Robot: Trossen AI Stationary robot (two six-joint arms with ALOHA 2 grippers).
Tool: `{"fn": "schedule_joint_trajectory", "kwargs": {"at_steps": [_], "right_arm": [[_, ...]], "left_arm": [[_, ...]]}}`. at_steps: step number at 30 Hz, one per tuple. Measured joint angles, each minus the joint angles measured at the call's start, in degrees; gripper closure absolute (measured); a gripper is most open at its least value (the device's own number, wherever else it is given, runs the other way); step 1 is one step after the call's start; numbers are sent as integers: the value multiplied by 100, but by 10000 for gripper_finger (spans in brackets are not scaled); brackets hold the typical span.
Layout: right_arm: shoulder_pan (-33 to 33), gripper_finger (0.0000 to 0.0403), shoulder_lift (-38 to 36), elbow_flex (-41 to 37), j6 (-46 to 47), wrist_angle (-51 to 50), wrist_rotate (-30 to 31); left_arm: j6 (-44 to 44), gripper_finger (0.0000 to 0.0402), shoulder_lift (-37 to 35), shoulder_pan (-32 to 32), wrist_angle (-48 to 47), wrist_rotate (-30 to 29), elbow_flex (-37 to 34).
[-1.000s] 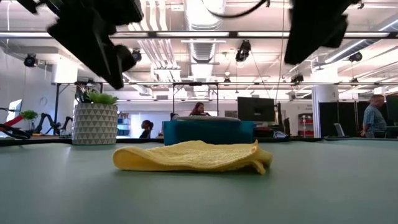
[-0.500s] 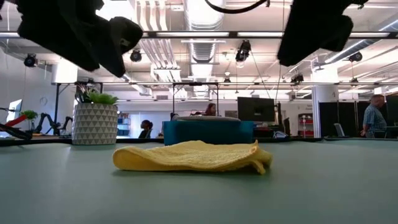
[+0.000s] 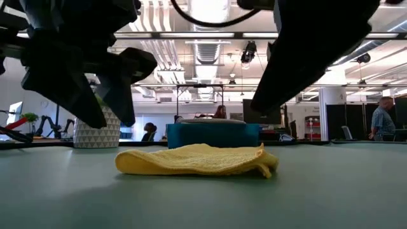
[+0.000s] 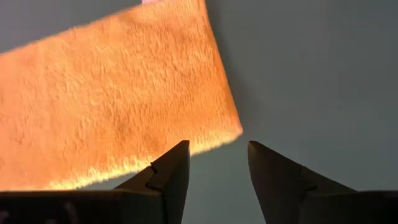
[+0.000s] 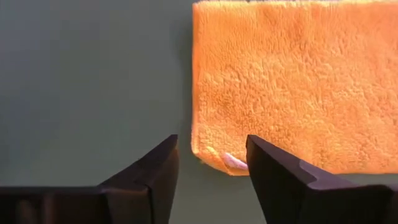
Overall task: Fold microfiber towels
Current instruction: Fold the yellow microfiber towel
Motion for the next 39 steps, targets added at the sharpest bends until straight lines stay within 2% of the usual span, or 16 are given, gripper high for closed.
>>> {"fn": "schedule_joint_trajectory", "kwargs": {"at_steps": [11, 14, 18, 25, 31, 35, 39], "right_arm": [[-187, 209, 64, -80, -99, -2, -7], [-223, 209, 169, -90, -60, 46, -97], [-262, 209, 362, -80, -198, 481, -628], [-275, 209, 775, 111, -216, 400, -604], [-287, 210, 849, 197, -53, 183, -594], [-298, 230, 831, 201, 181, -6, -494], [-321, 274, 828, 195, 315, -58, -473]], "left_arm": [[33, 254, 416, 2, 848, 233, -22], [24, 254, 458, 35, 885, 286, -19], [-4, 254, 466, 121, 914, 363, -59], [-4, 254, 690, 152, 948, 460, -91], [-14, 254, 989, 155, 1024, 504, -69], [-13, 254, 1035, 163, 1023, 470, -45], [-15, 254, 1045, 181, 1026, 292, -22]]}}
